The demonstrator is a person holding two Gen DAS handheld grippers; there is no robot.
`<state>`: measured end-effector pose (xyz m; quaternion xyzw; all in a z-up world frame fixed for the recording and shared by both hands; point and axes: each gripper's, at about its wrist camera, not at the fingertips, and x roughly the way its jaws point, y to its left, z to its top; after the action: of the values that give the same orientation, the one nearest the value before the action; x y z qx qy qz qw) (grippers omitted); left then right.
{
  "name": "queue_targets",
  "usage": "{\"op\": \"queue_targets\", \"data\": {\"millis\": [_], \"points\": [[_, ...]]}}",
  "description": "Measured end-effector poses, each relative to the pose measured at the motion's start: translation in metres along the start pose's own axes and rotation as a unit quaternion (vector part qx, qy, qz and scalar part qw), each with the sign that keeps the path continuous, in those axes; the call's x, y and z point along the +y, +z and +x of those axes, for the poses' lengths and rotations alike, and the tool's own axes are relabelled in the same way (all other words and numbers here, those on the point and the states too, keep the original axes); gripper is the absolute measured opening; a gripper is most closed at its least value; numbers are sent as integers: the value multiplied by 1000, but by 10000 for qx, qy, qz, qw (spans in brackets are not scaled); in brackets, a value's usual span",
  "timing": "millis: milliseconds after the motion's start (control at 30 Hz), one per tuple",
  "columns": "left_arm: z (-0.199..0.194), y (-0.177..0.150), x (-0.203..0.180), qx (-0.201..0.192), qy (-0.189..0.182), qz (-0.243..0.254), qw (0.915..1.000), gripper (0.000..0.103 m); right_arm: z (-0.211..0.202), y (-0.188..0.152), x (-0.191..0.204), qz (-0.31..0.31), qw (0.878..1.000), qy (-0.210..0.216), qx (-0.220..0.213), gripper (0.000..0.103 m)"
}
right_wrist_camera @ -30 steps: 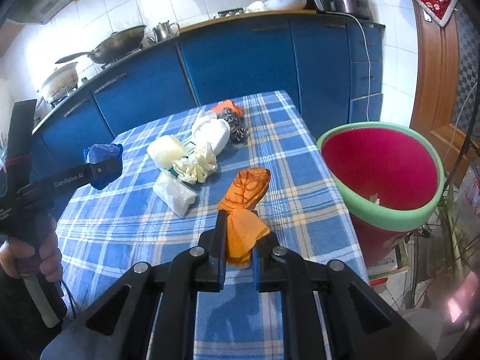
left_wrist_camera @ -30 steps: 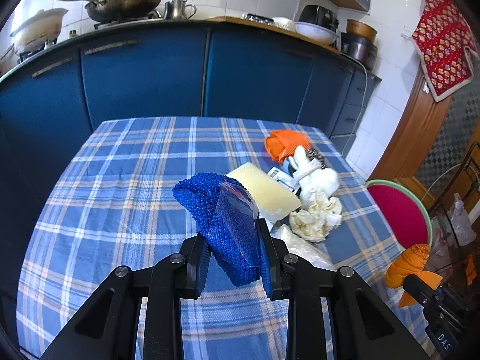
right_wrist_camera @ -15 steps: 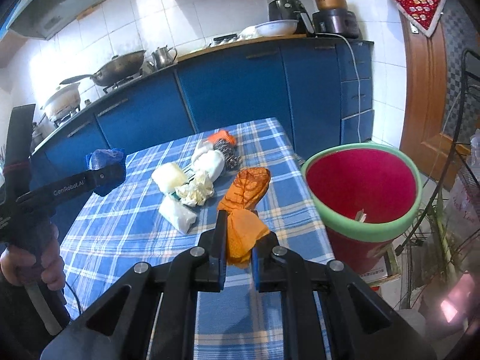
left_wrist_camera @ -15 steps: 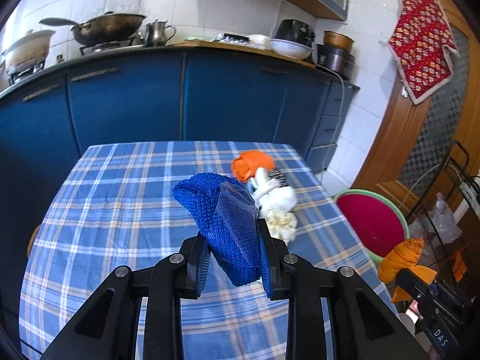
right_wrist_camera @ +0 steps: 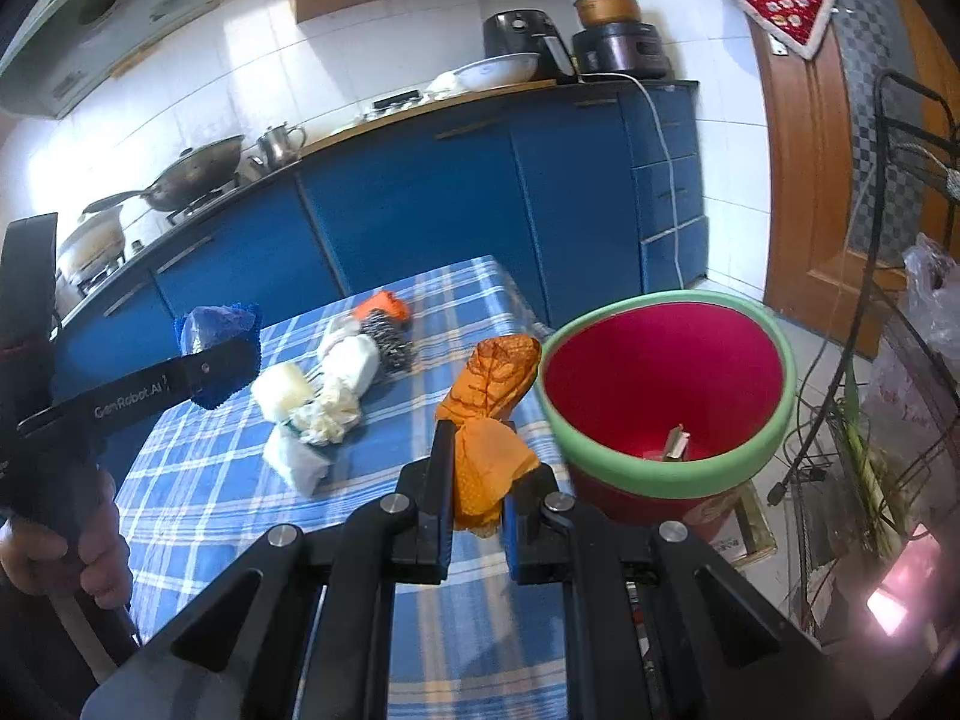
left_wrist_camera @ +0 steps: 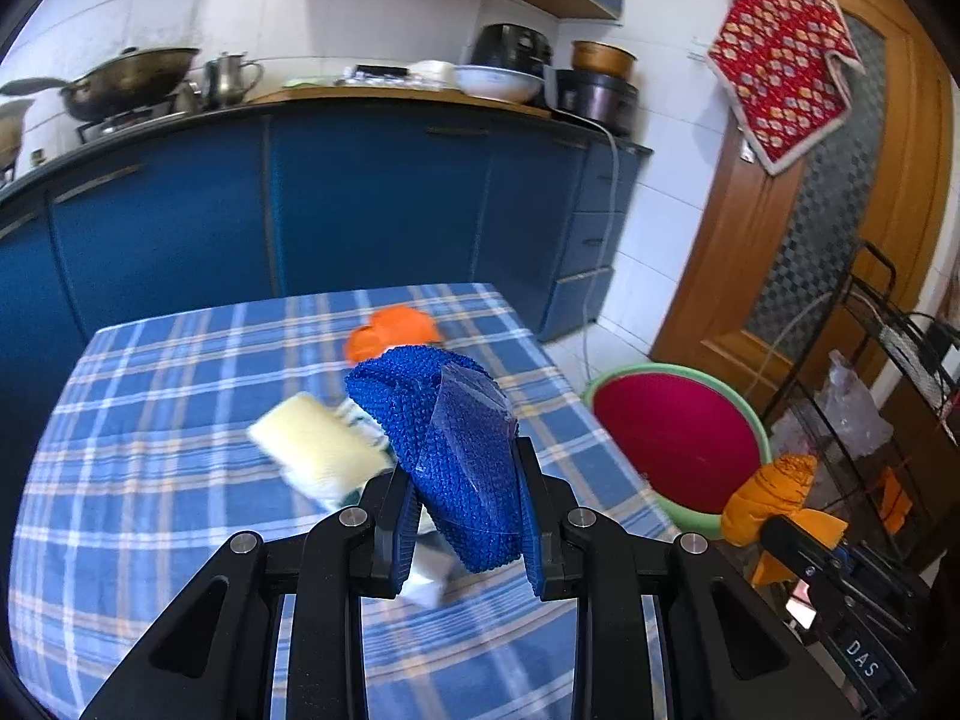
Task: Collect trash
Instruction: 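Carry the orange bag with the right tool into the red bucket and release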
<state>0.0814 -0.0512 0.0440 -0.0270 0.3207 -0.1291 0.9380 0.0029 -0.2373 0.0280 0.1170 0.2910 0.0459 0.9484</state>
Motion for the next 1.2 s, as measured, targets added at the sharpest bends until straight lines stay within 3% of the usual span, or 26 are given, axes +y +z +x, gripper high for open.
{"op": "queue_targets", "data": {"millis": [400, 733, 1200], "points": [[53, 12, -74, 204, -544, 612, 9964, 29, 16, 9, -56, 436, 9980, -464, -43, 15], [111, 10, -129, 610, -899, 946, 9896, 29, 40, 11, -102, 769, 9940, -774, 72, 15], [168, -5, -153, 1143, -954, 1078, 9830, 29, 73, 7, -141, 1060, 9896, -933, 259, 15]]}}
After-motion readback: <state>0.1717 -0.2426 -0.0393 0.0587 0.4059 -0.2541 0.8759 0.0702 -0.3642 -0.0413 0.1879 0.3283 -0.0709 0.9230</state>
